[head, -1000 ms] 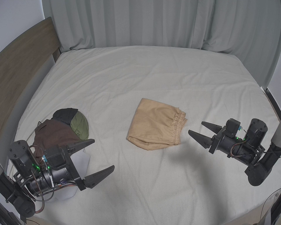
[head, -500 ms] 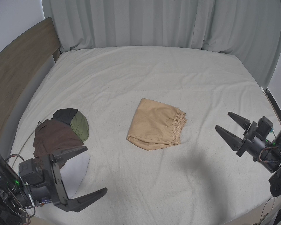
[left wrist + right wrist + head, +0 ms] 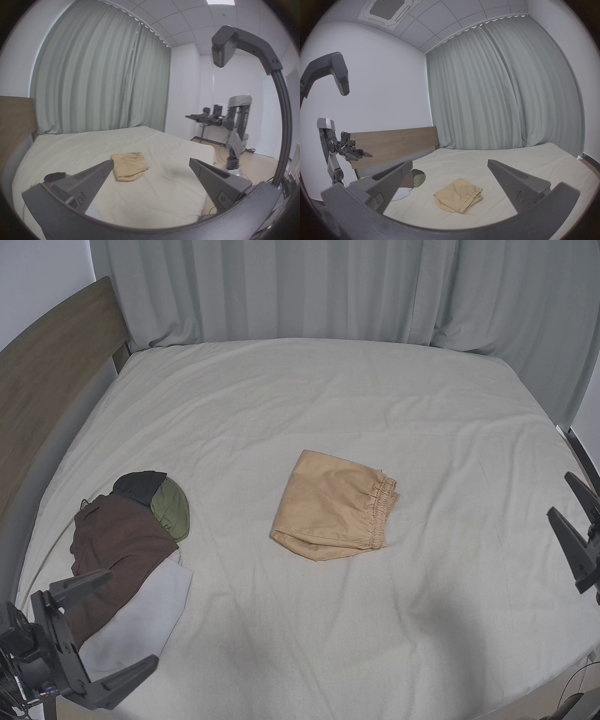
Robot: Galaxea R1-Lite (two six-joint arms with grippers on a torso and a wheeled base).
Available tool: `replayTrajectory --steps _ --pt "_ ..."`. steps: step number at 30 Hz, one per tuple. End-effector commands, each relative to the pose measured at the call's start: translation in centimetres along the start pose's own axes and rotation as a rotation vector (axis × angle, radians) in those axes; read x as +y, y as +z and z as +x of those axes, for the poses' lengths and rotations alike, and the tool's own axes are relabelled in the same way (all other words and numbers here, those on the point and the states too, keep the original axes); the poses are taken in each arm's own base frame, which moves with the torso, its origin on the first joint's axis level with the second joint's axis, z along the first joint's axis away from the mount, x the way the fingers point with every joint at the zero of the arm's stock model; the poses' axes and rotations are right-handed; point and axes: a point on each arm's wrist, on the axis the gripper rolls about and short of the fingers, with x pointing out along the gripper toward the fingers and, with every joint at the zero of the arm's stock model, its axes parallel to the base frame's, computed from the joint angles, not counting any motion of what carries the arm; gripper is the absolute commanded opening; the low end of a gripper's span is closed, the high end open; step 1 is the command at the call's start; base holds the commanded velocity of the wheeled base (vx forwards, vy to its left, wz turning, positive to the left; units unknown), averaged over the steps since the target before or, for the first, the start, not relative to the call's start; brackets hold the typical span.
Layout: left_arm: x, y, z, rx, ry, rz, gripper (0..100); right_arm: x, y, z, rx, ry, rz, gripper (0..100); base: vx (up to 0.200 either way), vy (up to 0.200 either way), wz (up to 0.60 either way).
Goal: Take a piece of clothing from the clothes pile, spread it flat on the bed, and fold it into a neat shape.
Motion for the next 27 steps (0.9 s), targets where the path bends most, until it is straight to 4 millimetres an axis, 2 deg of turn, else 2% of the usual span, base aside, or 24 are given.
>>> replayTrajectory --steps 1,7,12,17,19,20,27 --pt "-0.9 0.2 -5.0 -0.058 0.26 0.05 100 2.0 2.5 -5.3 -0.103 -0.06 -0.076 100 0.0 0.0 0.0" --pt "-2.7 -0.7 -7.9 -0.044 0.381 0.052 100 4.5 2.8 -10.0 -0.111 -0.07 -0.082 100 0.0 0.0 0.0" --pt "-4.3 -2.2 -9.7 -0.046 0.455 0.072 100 6.3 2.2 -13.5 -0.094 -0.076 -0.071 100 0.0 0.0 0.0" --pt "-4.6 -2.8 -10.0 -0.045 0.475 0.071 100 6.3 0.8 -13.9 -0.086 -0.081 -0.062 100 0.0 0.0 0.0" --pt "-4.5 -2.9 -10.0 -0.044 0.502 0.07 100 6.1 -0.4 -13.8 -0.071 -0.088 -0.062 100 0.0 0.0 0.0" --pt "-4.5 -3.0 -10.0 -0.033 0.518 0.068 100 6.0 -1.3 -13.9 -0.039 -0.097 -0.057 100 0.0 0.0 0.0" --pt "-4.8 -5.3 -9.9 0.052 0.577 0.04 100 5.4 -3.4 -14.1 0.146 -0.275 0.012 100 0.0 0.0 0.0"
